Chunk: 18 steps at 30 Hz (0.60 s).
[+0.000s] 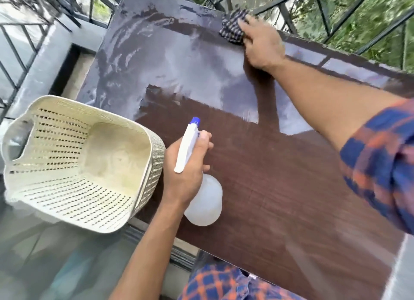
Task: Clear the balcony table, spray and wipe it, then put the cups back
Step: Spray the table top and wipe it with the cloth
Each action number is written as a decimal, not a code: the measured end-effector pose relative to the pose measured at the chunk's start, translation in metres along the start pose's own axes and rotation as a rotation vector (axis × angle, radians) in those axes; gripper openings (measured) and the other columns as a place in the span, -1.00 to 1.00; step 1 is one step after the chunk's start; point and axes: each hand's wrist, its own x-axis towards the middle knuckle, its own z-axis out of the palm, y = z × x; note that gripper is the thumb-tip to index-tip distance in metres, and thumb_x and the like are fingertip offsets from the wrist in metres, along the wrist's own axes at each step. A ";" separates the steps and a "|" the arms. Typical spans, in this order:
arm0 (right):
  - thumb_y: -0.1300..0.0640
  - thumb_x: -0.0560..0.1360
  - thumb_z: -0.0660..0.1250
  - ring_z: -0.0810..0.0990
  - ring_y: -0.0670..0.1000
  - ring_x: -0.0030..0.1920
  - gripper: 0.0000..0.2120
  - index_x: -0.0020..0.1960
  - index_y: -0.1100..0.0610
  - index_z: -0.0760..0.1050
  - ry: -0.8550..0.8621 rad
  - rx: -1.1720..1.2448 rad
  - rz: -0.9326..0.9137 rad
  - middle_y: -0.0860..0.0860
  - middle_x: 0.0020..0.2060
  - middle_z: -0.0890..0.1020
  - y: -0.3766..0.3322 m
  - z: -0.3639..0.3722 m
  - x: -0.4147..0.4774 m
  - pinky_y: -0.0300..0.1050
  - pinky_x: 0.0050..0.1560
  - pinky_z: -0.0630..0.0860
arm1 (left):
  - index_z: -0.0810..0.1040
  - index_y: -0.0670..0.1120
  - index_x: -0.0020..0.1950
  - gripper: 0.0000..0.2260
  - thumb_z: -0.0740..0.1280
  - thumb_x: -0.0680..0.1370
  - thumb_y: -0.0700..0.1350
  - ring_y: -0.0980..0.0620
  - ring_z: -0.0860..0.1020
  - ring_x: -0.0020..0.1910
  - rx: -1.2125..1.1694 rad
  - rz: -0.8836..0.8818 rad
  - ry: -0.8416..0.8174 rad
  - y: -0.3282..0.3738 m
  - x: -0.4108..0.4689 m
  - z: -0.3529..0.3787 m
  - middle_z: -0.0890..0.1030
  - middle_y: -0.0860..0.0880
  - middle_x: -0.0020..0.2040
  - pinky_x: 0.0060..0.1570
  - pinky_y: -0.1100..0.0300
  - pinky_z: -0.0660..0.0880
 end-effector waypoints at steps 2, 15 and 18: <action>0.04 0.59 0.10 0.23 0.15 0.55 -0.47 0.56 -0.07 0.24 0.102 -0.009 0.125 -0.03 0.57 0.28 0.025 0.001 -0.035 0.13 0.54 0.17 | 0.68 -0.08 0.05 -0.71 0.32 0.54 0.08 0.19 0.65 -0.07 -0.006 -0.010 -0.002 -0.003 -0.006 0.000 0.68 0.01 -0.15 -0.34 0.26 0.52; -0.01 0.57 0.20 0.27 0.13 0.53 -0.48 0.53 -0.12 0.32 0.005 -0.009 -0.089 -0.06 0.55 0.32 -0.097 0.077 -0.268 0.20 0.50 0.17 | 0.67 -0.05 0.02 -0.71 0.31 0.51 0.11 0.14 0.64 -0.06 -0.028 -0.010 0.079 -0.041 -0.086 -0.048 0.68 -0.01 -0.15 -0.39 0.25 0.50; 0.02 0.56 0.25 0.35 0.14 0.49 -0.51 0.49 -0.11 0.38 -0.054 -0.024 -0.355 -0.06 0.51 0.38 -0.136 0.110 -0.361 0.22 0.44 0.26 | 0.66 -0.17 0.05 -0.66 0.32 0.51 0.07 0.10 0.63 -0.13 -0.041 0.000 0.088 -0.058 -0.119 -0.064 0.67 -0.06 -0.16 -0.42 0.24 0.52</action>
